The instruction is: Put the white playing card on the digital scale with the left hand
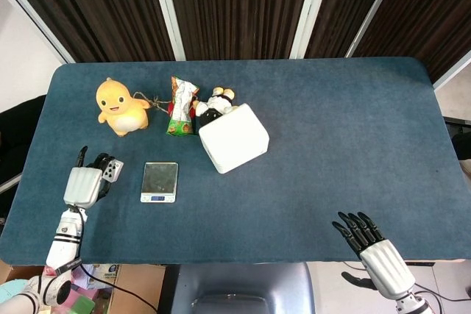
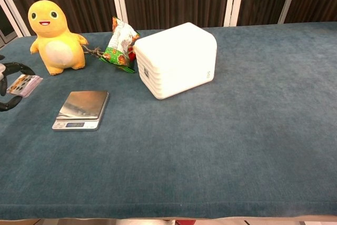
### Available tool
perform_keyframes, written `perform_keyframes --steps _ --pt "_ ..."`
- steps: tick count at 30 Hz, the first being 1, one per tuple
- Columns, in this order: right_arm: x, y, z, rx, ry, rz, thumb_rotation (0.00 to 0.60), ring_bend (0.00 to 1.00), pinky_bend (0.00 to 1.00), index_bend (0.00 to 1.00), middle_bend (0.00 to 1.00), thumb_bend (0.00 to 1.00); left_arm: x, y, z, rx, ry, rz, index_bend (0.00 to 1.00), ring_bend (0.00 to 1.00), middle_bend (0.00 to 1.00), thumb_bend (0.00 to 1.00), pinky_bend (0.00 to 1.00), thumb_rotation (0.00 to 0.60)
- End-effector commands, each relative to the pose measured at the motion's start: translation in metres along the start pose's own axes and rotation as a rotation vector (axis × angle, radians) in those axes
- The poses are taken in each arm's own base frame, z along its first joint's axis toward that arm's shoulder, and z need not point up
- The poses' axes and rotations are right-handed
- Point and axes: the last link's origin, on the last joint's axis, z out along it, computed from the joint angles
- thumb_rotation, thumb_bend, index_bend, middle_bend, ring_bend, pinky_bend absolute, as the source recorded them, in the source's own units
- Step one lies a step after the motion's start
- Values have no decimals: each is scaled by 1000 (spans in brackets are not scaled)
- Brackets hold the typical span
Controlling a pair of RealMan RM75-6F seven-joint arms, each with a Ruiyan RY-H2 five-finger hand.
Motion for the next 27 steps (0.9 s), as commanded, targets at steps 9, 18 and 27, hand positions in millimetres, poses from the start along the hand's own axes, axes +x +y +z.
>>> perform_keyframes --steps 9,18,27 --pt "1 0 -1 4 0 6 600 0 0 0 0 161 7 81 11 -155 53 67 962 551 969 614 0 600" --pt "4 2 -2 6 6 15 600 0 0 0 0 160 -3 89 6 -181 -24 109 572 324 563 515 0 600" --pt "4 2 -2 1 8 18 600 0 0 0 0 161 -6 94 5 -175 -72 61 131 1 98 411 0 600"
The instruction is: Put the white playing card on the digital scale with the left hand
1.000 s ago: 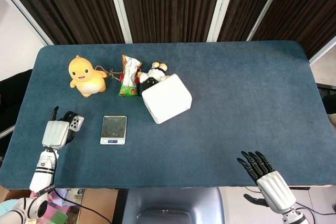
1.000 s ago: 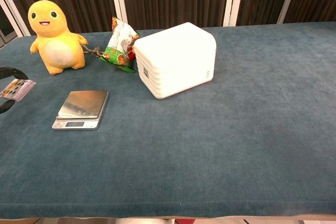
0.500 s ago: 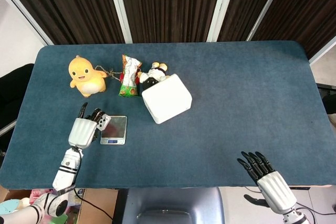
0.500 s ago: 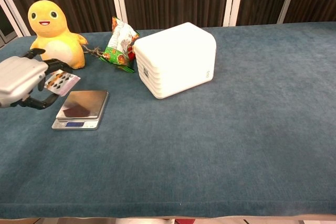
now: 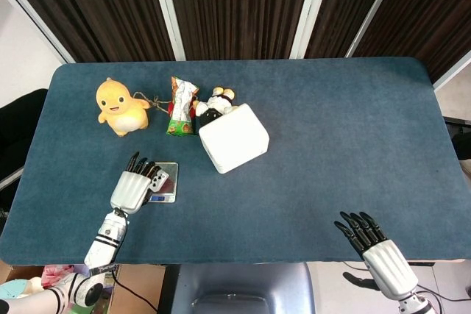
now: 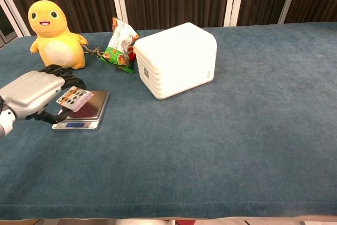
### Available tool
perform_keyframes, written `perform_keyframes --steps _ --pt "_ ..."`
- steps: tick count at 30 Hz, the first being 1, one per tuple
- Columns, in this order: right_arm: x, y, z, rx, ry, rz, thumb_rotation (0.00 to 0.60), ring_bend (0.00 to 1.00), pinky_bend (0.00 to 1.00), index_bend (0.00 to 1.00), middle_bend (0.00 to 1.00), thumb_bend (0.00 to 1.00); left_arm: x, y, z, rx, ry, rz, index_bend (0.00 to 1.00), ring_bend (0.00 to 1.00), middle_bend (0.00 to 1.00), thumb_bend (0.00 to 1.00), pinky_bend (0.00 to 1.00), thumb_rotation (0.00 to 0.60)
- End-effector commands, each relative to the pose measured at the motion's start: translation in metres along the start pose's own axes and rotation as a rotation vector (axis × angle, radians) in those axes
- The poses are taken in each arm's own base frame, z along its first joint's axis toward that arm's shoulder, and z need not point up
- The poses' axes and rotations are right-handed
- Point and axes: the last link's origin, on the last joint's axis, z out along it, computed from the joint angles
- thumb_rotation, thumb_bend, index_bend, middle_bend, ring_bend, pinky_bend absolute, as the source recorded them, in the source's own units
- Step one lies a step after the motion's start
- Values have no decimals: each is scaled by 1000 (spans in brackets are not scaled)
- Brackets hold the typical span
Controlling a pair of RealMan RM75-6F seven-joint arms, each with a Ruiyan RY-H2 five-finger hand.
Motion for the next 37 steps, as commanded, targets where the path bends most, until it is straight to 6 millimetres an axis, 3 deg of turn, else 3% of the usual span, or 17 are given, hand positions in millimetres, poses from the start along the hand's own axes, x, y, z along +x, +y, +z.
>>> perform_keyframes --steps 1,5,10,16,20,23,27,37 --pt "0 0 0 0 1 -1 600 0 0 0 0 161 0 0 0 6 -17 -15 112 0 75 407 0 600" --pt "0 0 0 -1 -1 -2 600 0 0 0 0 161 1 1 -2 11 -32 -52 54 0 1 379 0 600" --pt "0 0 -1 0 2 2 600 0 0 0 0 161 7 2 -2 19 -16 -110 27 0 0 358 0 600" --pt "1 1 -2 0 4 -10 600 0 0 0 0 161 33 -16 -23 18 65 -168 28 0 0 352 0 600" --pt "1 1 -3 -10 1 -11 600 0 0 0 0 161 38 -43 -67 71 82 -229 37 0 0 376 0 600" --pt "3 2 -4 -23 6 1 600 0 0 0 0 161 32 -70 -119 109 62 -181 37 0 0 376 0 600" --pt "2 3 -1 -35 13 -4 600 0 0 0 0 161 20 -89 -162 205 -21 -188 37 0 0 376 0 600" --pt "-2 -1 -2 -27 14 -17 600 0 0 0 0 161 34 -92 -159 180 46 -224 23 0 0 387 0 600"
